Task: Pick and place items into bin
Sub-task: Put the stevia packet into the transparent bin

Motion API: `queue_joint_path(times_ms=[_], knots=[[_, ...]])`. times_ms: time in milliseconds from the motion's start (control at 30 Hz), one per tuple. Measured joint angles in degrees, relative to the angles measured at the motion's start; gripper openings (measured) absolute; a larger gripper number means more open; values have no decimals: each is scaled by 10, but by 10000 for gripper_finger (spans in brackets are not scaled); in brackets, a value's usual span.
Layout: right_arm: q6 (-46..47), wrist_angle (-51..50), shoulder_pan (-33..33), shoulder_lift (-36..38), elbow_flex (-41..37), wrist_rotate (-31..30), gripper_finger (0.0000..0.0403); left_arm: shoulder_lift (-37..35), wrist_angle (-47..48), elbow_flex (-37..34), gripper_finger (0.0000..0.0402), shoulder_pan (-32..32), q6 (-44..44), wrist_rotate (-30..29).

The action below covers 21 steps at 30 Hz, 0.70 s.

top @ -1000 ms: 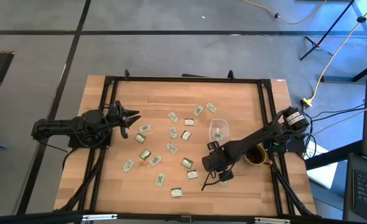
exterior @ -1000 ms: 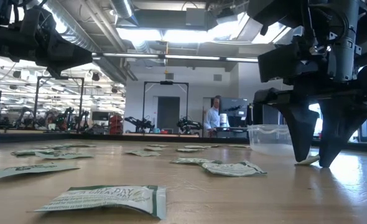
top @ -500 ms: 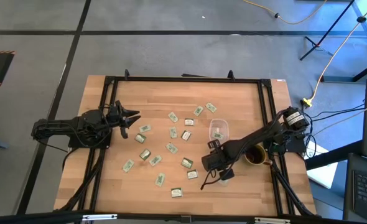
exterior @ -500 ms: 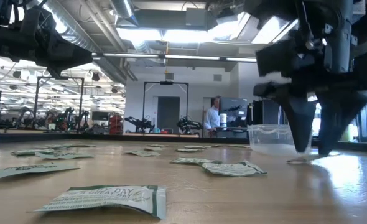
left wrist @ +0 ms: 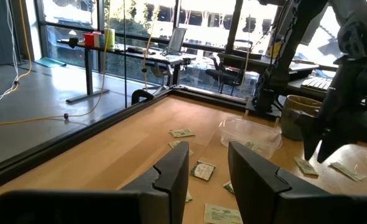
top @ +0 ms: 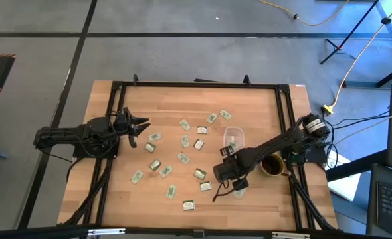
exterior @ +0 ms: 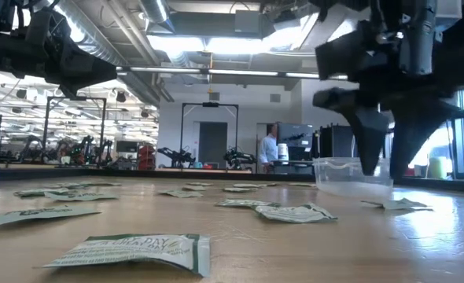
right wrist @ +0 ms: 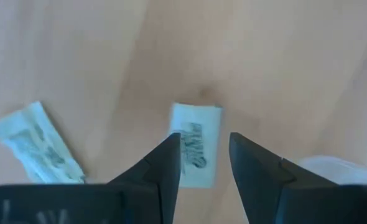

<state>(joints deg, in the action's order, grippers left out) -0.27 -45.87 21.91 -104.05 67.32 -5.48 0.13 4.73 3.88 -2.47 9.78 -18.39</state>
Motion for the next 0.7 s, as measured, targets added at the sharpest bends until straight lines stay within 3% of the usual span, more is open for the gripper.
queue_joint_path(times_ms=[400,700], knots=[[32,84,0,1,-76,23,139,0,0,0,106,0,2,0],[60,86,0,3,-84,26,121,0,0,0,106,0,2,0]])
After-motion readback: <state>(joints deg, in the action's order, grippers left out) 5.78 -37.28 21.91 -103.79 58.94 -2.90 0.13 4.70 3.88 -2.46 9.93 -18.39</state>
